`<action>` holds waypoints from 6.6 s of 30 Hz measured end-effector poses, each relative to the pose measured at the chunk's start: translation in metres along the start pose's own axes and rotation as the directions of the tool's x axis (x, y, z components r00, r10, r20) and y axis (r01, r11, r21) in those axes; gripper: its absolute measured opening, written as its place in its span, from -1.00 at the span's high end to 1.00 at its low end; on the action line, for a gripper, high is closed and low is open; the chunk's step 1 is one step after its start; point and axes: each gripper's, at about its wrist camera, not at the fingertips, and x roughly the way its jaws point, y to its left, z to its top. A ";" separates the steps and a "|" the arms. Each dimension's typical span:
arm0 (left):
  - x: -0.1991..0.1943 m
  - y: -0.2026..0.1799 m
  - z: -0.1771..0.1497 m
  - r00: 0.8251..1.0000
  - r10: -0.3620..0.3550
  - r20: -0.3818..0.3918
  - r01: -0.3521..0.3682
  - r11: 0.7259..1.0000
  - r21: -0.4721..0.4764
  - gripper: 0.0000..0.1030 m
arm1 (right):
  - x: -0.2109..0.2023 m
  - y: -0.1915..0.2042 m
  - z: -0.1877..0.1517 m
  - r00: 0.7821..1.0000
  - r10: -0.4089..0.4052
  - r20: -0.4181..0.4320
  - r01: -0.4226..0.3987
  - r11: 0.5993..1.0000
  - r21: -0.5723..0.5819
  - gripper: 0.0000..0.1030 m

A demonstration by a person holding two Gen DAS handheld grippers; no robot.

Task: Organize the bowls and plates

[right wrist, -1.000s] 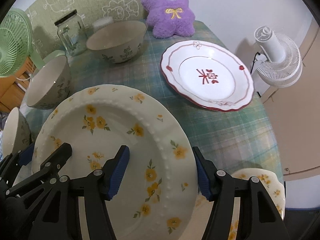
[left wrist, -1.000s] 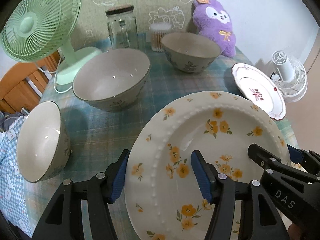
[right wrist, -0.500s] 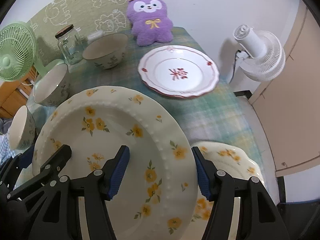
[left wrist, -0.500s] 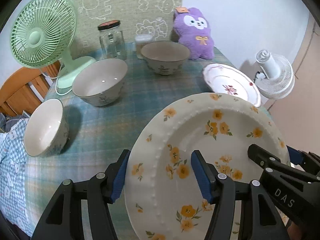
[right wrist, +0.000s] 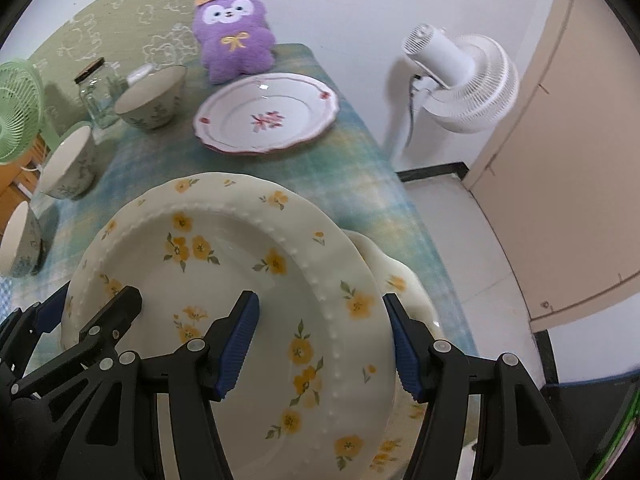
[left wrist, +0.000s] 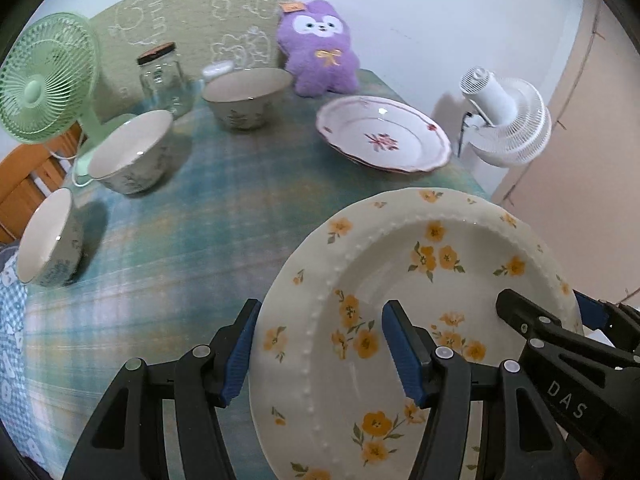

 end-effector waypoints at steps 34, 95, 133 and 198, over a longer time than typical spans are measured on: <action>0.027 -0.057 -0.012 0.999 0.026 -0.019 -0.024 0.993 0.115 -0.20 | 0.035 -0.059 -0.028 0.996 -0.006 -0.093 0.018 0.992 0.129 -0.27; -0.046 -0.022 0.116 0.973 0.115 0.199 -0.095 0.990 -0.108 -0.58 | -0.064 -0.031 0.132 0.965 0.145 0.219 -0.124 0.986 -0.109 -0.46; 0.140 -0.003 0.171 0.971 0.237 0.043 -0.221 0.948 -0.228 -0.15 | 0.141 -0.002 0.216 0.979 0.178 0.100 -0.153 0.965 -0.213 -0.24; 0.058 -0.004 0.104 0.975 0.219 -0.019 -0.219 0.959 -0.180 0.29 | 0.069 0.009 0.143 0.992 0.105 0.066 -0.094 0.983 -0.155 0.25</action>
